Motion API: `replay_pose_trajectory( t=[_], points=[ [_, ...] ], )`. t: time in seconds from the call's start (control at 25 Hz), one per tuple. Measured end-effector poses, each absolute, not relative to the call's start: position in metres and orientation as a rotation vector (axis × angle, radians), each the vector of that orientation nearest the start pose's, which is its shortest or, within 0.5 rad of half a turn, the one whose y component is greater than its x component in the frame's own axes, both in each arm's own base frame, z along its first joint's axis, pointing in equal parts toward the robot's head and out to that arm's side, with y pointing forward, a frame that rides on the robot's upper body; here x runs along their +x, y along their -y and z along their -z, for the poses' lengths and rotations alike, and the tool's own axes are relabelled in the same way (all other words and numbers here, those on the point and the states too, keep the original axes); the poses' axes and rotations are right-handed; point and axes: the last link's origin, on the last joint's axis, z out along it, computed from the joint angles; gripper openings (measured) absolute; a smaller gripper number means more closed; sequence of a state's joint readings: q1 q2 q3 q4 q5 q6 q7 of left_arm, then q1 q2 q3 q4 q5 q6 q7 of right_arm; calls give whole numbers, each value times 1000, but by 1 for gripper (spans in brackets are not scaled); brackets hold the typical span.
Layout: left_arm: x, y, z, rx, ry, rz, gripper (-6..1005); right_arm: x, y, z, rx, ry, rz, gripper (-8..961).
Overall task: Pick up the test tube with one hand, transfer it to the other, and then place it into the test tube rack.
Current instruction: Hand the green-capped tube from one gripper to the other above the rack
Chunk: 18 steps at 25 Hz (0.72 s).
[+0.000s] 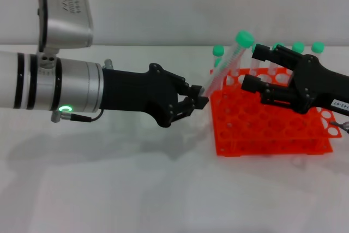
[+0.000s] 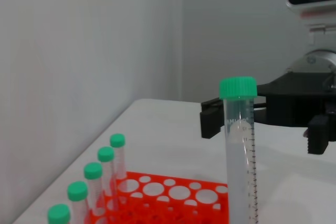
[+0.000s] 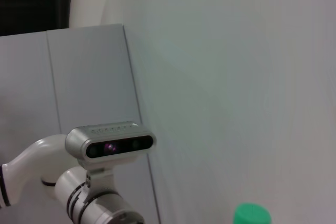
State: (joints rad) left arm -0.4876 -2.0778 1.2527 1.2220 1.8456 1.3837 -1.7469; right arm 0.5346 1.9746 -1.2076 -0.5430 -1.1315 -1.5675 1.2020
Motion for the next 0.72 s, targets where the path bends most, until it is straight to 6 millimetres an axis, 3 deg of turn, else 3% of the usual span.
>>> replay_pose_trajectory(
  t=[0.52, 0.6, 0.72],
  points=[
    [-144, -350, 3, -2875, 214, 472, 152, 192, -345, -11, -2586, -309, -1277, 872],
    [-144, -350, 3, -2876, 213, 472, 152, 192, -344, -10, -2583, -311, -1281, 726],
    [-144, -350, 4, -2877, 213, 471, 153, 192, -345, -9, -2575, -315, -1280, 635]
  ],
)
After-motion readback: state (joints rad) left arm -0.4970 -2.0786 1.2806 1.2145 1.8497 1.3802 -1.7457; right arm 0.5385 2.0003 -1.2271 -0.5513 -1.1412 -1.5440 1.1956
